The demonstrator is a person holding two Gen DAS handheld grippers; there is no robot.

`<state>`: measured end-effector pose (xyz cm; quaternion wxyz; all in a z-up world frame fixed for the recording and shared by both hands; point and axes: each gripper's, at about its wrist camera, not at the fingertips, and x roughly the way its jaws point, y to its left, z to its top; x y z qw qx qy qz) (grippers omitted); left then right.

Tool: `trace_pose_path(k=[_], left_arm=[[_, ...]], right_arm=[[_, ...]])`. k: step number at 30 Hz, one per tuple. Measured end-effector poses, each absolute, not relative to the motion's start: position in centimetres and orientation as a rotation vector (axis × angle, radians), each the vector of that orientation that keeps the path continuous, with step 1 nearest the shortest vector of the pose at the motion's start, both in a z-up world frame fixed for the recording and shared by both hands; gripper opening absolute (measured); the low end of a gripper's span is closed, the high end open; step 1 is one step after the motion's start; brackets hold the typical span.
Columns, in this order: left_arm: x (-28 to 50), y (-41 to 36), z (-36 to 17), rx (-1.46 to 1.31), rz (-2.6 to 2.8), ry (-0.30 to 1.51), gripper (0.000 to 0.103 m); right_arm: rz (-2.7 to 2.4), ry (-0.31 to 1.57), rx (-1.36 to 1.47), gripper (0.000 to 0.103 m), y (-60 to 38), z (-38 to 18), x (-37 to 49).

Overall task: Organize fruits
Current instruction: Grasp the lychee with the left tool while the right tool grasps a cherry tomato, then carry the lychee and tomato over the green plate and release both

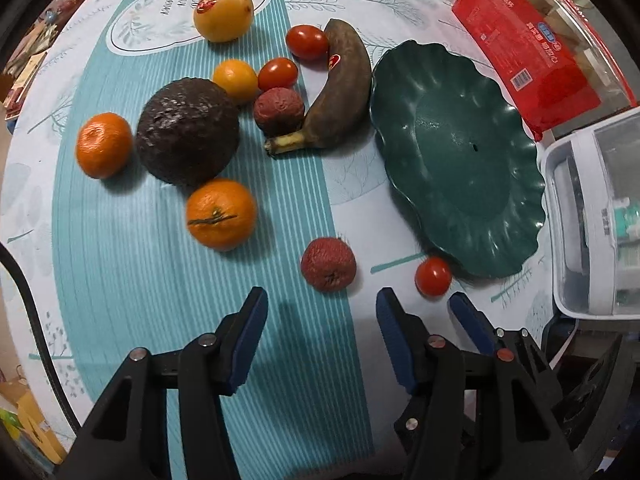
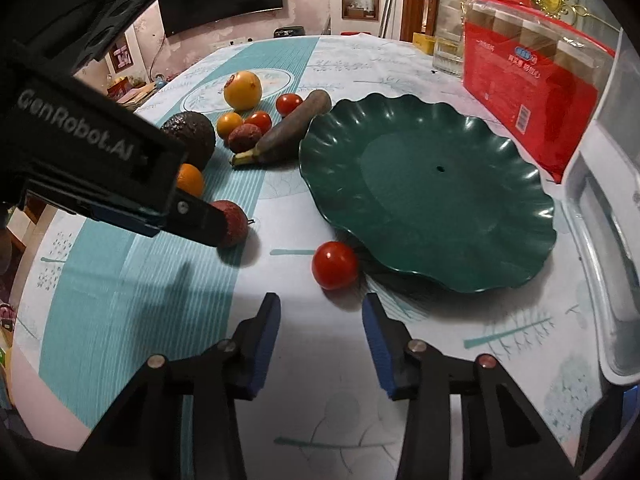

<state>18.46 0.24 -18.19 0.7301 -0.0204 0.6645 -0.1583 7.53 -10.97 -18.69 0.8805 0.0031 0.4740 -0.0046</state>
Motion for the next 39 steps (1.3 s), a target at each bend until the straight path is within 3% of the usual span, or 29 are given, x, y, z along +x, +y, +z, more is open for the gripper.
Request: trace_pose_path(k=[14,19,30,39], left_arm=[[19.6,-1.1,-19.4,-0.055,-0.381,1.407,0.039],[19.8,-1.1,-20.0,-0.056,-0.389,1.411,0.030],[19.0,0.0,-18.5,-0.078,-0.417,1.395,0.029],[15.4,1.8,-13.5,-0.081,-0.486,1.283,0.029]], right_arm=[[-0.019,0.954,-0.030,0.040,-11.4,-19.6,9.4],[0.001,0.953,-0.052,0.027,-11.3,-19.6,9.9],[0.008,0.956,-0.068,0.026,-10.4,-18.3,9.4],[-0.076,0.912,-0.004,0.026,-9.3,-15.4,6.2]])
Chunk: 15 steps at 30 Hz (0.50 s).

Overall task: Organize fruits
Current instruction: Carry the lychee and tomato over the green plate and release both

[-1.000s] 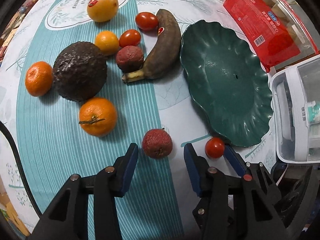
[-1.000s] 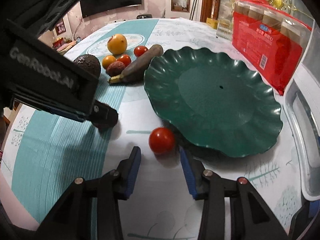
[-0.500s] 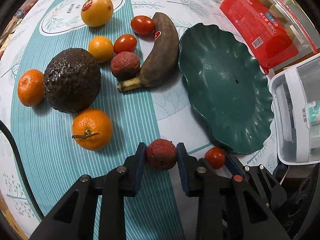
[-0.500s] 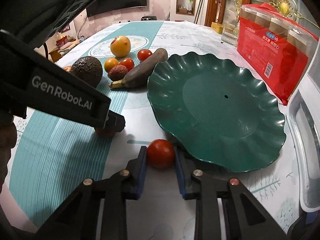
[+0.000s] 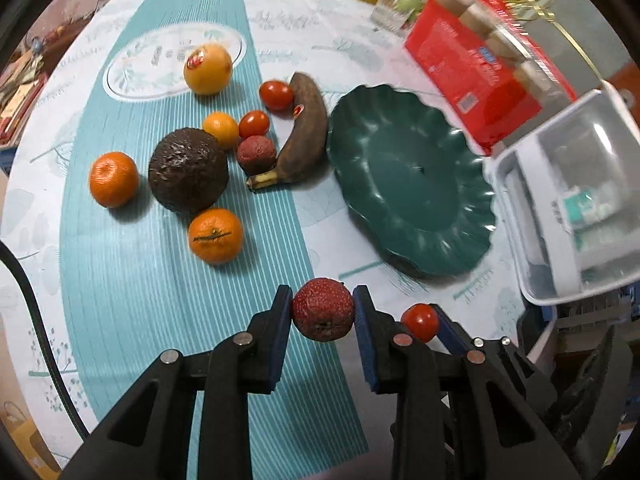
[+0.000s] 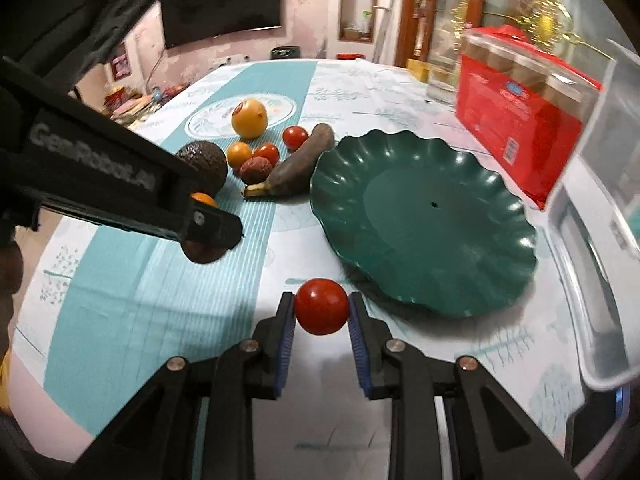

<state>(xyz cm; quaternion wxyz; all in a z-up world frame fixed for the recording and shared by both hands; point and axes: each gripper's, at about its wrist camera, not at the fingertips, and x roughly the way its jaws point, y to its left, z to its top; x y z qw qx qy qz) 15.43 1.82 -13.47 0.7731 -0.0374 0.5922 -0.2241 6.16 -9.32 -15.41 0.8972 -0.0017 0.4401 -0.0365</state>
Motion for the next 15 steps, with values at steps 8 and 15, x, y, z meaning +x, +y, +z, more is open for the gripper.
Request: trace_pose_path(k=[8,15], left_arm=[[11.1,4.1,-10.8,-0.052,-0.528,1.220,0.029],[8.8,4.2,-9.4,-0.053,-0.550,1.175,0.029]], right_arm=[[-0.123,0.873,0.012,0.026,-7.4,-13.5,1.9],[-0.144,0.850,0.006,0.026,-7.1,-12.3,-0.6]])
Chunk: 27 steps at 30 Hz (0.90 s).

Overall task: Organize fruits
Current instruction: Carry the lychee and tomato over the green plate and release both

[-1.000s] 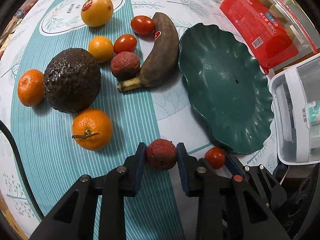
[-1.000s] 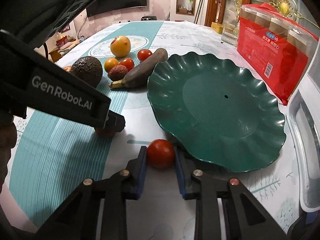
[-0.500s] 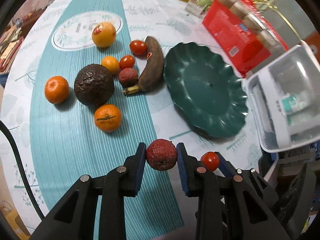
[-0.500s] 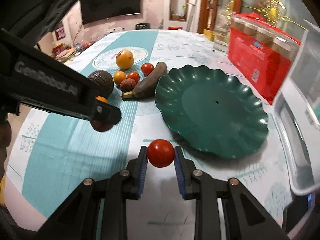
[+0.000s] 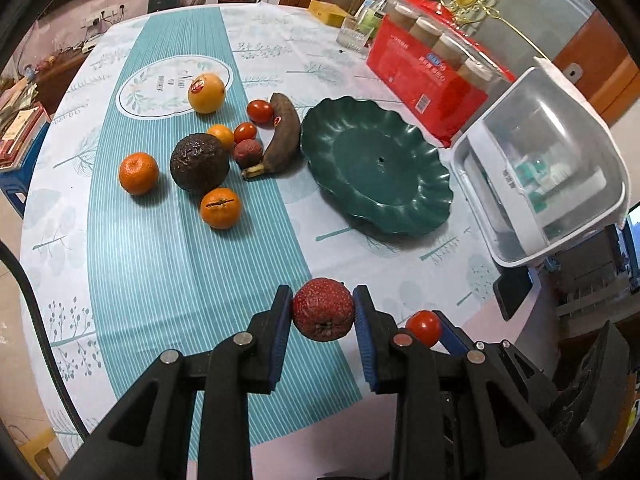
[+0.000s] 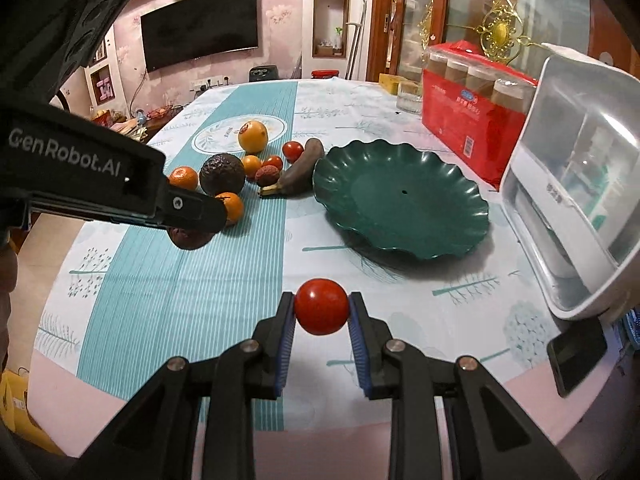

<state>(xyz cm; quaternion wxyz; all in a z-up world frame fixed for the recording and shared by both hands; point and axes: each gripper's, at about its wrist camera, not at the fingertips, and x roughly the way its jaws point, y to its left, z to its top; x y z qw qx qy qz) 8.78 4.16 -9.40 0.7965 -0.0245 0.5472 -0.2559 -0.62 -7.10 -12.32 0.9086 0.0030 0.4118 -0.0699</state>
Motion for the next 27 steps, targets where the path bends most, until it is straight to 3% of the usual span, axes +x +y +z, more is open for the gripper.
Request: trace_pose_path(k=[27], left_arm=[[11.1,-7.6,-8.0,-0.207,-0.320,1.082,0.029]], right_arm=[[0.083,0.810,-0.118,0.026,-21.4,-10.4,4.4]])
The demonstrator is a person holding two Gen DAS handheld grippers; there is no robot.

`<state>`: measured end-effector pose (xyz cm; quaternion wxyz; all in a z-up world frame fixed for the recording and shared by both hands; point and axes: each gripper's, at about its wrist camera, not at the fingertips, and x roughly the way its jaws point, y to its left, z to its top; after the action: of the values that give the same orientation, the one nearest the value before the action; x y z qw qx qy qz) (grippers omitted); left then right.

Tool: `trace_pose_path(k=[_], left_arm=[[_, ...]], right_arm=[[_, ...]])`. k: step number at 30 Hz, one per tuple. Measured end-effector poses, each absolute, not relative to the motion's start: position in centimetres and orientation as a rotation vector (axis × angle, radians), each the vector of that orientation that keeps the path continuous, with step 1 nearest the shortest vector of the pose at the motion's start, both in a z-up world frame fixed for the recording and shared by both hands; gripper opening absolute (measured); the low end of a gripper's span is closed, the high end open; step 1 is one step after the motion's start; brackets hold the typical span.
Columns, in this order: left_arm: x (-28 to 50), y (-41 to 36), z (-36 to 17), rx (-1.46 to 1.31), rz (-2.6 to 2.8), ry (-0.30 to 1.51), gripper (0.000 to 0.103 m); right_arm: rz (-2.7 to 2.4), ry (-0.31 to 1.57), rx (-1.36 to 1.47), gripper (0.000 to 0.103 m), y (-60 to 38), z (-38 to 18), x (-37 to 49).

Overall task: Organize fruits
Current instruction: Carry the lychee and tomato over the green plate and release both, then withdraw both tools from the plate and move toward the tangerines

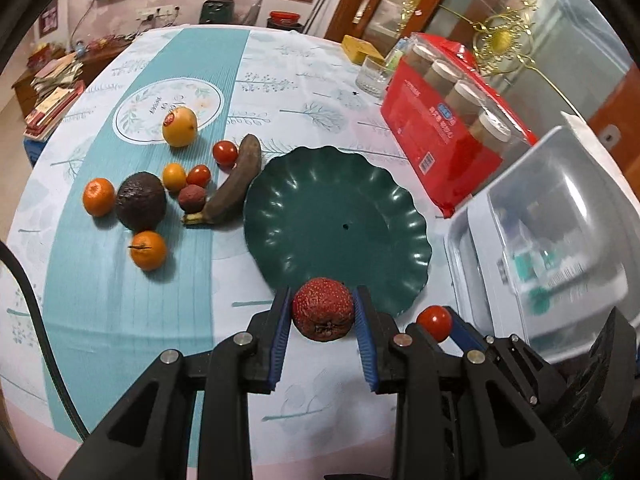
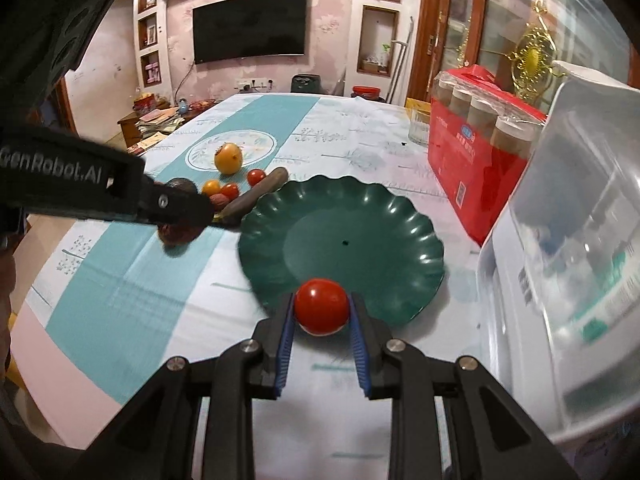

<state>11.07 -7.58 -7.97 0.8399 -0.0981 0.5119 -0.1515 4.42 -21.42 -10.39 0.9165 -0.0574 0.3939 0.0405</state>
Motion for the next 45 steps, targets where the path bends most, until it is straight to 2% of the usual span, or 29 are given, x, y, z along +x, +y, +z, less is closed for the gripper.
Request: trace_pose_path(k=[21,24,26,29,31,45], left_arm=[[16.8,-12.9,-16.1,-0.195,-0.236,1.233,0.031],[17.0,-12.8,-16.5,-0.191,-0.214,1.236,0.041],[17.1,-12.6,-16.7,-0.197,-0.205,1.239,0.056],[16.9,-12.1,-16.6,-0.220,-0.206,1.235,0.058],[16.8,-11.8,-16.3,-0.226,-0.204,1.228,0.062],[13.2,-8.0,-12.9,-0.338,-0.174,1.113,0.077]], right_arm=[[0.178,0.979,-0.031,0.027,-26.4,-16.9,10.9],[0.188,1.005,-0.012,0.027,-26.6,-17.4,11.2],[0.191,1.013,0.000,0.029,-26.7,-17.6,11.3],[0.180,1.015,0.003,0.039,-26.7,-17.5,11.2],[0.175,1.010,0.011,0.050,-26.8,-17.3,11.1],[0.172,0.991,0.006,0.054,-26.2,-15.5,9.2]])
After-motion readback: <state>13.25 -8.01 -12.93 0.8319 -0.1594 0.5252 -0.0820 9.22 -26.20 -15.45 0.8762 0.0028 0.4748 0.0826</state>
